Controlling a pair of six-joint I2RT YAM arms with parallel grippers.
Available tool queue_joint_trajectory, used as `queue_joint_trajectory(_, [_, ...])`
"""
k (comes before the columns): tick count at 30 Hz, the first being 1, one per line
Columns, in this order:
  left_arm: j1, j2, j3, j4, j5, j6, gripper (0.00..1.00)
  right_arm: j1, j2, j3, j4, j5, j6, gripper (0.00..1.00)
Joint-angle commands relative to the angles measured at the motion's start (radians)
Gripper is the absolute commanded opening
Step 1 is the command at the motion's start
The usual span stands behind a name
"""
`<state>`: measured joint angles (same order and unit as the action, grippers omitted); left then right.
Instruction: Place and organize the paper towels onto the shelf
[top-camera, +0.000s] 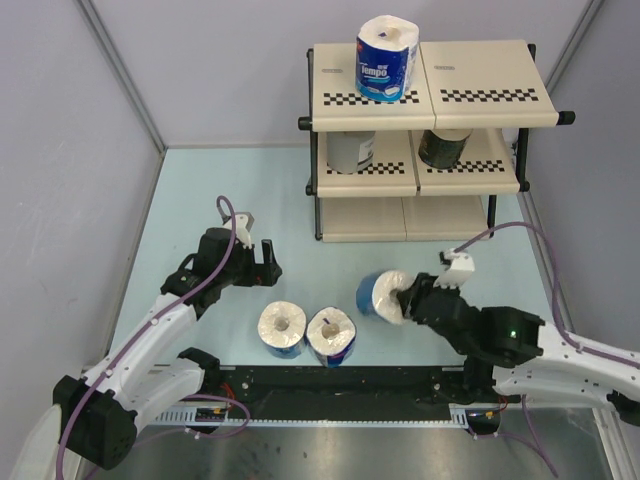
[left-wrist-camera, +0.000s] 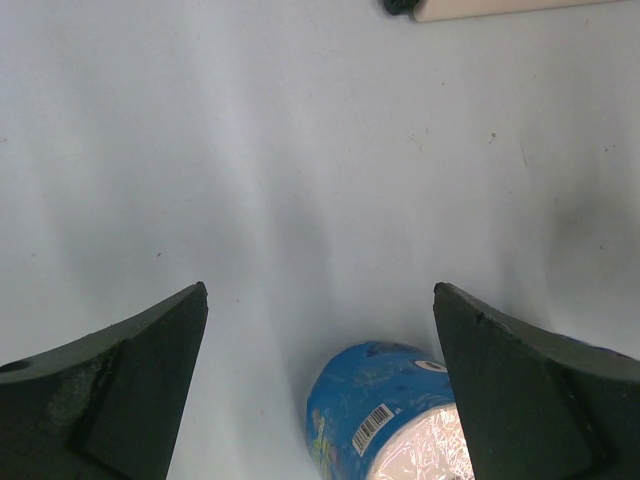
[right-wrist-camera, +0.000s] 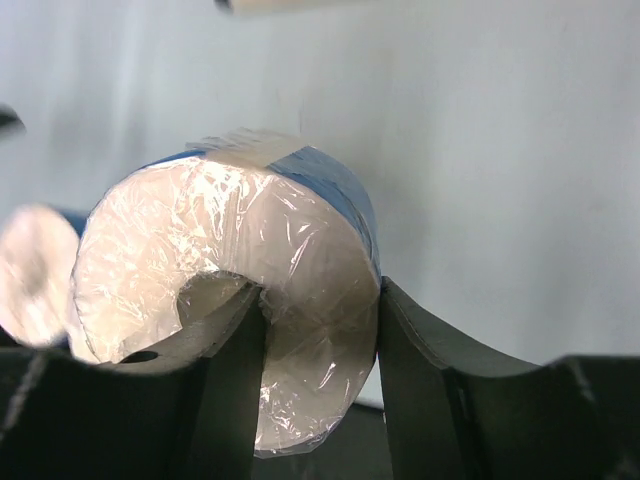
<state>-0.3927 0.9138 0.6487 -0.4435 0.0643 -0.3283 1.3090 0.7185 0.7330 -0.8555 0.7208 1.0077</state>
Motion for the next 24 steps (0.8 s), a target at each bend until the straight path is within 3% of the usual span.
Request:
queue_joint_trajectory(1, [-0.008, -0.012, 0.028, 0.012, 0.006, 0.015, 1.0, -0.169, -0.048, 0.026, 0.294, 0.197, -0.246, 0.2])
queue_joint_trajectory(3, [-0.008, -0.01, 0.028, 0.012, 0.008, 0.015, 1.0, -0.32, -0.024, 0.025, 0.404, 0.114, -0.351, 0.21])
queue_joint_trajectory(6, [-0.009, -0.012, 0.029, 0.012, 0.009, 0.014, 1.0, -0.523, 0.05, 0.025, 0.498, -0.03, -0.38, 0.2])
queue_joint_trajectory(10, [-0.009, -0.013, 0.028, 0.014, 0.009, 0.012, 1.0, -0.677, 0.143, 0.025, 0.637, -0.184, -0.432, 0.18])
queue_joint_trajectory(15, [-0.011, -0.012, 0.028, 0.012, 0.017, 0.014, 1.0, -0.732, 0.257, 0.025, 0.87, -0.259, -0.503, 0.18])
queue_joint_trajectory(24, [-0.015, -0.018, 0.026, 0.014, 0.009, 0.011, 1.0, -0.786, 0.444, 0.023, 1.058, -0.27, -0.475, 0.18])
